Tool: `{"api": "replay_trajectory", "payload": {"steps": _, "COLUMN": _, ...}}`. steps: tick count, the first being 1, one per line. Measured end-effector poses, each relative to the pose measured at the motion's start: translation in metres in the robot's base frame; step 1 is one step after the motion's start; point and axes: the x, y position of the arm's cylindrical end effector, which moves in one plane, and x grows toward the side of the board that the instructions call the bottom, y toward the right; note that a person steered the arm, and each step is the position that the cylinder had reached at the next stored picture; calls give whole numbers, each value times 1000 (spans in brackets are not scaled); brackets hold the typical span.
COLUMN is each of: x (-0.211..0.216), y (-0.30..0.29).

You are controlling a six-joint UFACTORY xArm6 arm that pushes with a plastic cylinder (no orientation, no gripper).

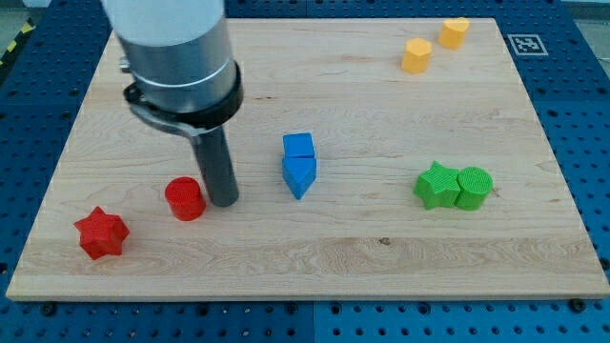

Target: Separate the blue blocks

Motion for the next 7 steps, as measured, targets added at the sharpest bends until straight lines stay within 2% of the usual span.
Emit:
{"api": "replay_trajectory", "payload": {"steps": 2, "x": -36, "y": 44}}
{"api": "replay_trajectory", "payload": {"steps": 5, "x": -54, "y": 56}}
{"api": "replay_trajectory", "payload": {"steps": 7, "x": -46, "y": 100}}
